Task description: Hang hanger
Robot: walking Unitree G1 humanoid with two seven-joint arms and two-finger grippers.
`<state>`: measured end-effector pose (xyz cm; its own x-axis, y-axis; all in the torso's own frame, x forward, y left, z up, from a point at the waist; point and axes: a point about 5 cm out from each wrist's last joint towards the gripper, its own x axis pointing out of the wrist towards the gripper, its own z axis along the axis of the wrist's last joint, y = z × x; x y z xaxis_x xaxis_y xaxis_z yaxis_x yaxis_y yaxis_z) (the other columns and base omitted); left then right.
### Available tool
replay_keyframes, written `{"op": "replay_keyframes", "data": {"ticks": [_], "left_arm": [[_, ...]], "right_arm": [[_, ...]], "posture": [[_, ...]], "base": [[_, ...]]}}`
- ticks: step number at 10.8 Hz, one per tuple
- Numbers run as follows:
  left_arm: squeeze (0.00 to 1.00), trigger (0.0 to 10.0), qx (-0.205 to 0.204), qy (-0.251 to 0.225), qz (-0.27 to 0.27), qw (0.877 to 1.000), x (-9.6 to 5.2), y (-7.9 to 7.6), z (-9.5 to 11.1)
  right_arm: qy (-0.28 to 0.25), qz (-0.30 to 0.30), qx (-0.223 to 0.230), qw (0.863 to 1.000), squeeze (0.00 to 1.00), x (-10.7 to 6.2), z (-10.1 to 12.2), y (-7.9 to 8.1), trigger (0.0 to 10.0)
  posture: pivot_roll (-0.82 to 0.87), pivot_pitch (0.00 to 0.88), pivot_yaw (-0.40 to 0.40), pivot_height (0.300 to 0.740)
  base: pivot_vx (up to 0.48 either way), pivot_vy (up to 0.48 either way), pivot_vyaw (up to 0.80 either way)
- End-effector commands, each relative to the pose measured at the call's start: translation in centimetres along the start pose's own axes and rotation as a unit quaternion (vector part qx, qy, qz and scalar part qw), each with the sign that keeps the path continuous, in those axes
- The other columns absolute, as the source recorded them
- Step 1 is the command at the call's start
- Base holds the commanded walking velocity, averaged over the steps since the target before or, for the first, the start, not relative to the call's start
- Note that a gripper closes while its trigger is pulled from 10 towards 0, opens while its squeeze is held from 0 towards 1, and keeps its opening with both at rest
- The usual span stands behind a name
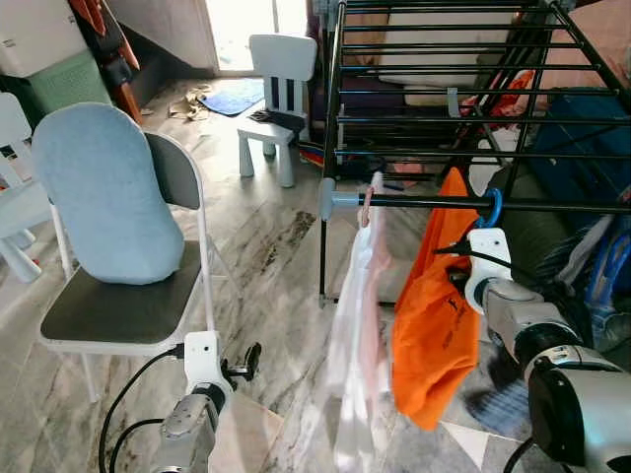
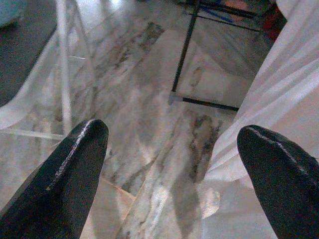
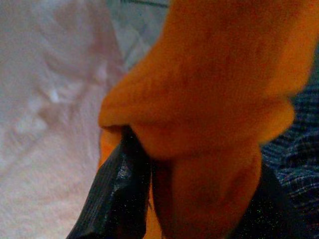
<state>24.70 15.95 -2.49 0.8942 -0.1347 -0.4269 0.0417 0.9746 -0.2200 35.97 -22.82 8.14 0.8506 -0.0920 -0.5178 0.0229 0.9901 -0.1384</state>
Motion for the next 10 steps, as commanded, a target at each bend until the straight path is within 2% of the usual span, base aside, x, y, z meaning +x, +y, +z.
{"op": "replay_keyframes", "data": {"ticks": [1, 3, 6, 9, 10], "left_arm": [[0.00, 10.0, 0.003, -0.003, -0.001, 1.000, 0.1, 0.2, 0.4], [0.00, 10.0, 0.005, -0.002, -0.001, 1.000, 0.3, 0.1, 0.6], [0.00, 10.0, 0.006, 0.003, -0.011, 1.000, 0.5, -0.4, 0.5], [0.00, 10.0, 0.010, 0.006, -0.015, 1.000, 0.9, -0.7, 0.8], [0.00, 10.0, 0.011, 0.006, -0.016, 1.000, 1.0, -0.8, 0.9]], "right_arm": [[-0.025, 0.008, -0.002, 1.000, 1.00, 0.0, 1.0, 0.6, 10.0], [-0.032, 0.008, -0.001, 0.999, 1.00, 0.0, 0.6, 0.9, 10.0], [-0.038, -0.008, -0.003, 0.999, 1.00, -0.1, -1.4, 1.4, 10.0], [-0.045, -0.027, -0.005, 0.999, 1.00, -0.4, -2.4, 1.5, 10.0], [-0.053, -0.037, -0.020, 0.998, 1.00, -0.5, -2.5, 1.5, 10.0]], "posture": [[-0.05, 0.000, 0.036, 0.740], [-0.05, 0.000, 0.036, 0.740], [-0.07, 0.000, 0.050, 0.740], [-0.10, 0.000, 0.068, 0.740], [-0.10, 0.000, 0.069, 0.740]], "base": [[0.000, 0.000, 0.00], [0.000, 0.000, 0.00], [0.000, 0.000, 0.00], [0.000, 0.000, 0.00], [0.000, 0.000, 0.00]]}}
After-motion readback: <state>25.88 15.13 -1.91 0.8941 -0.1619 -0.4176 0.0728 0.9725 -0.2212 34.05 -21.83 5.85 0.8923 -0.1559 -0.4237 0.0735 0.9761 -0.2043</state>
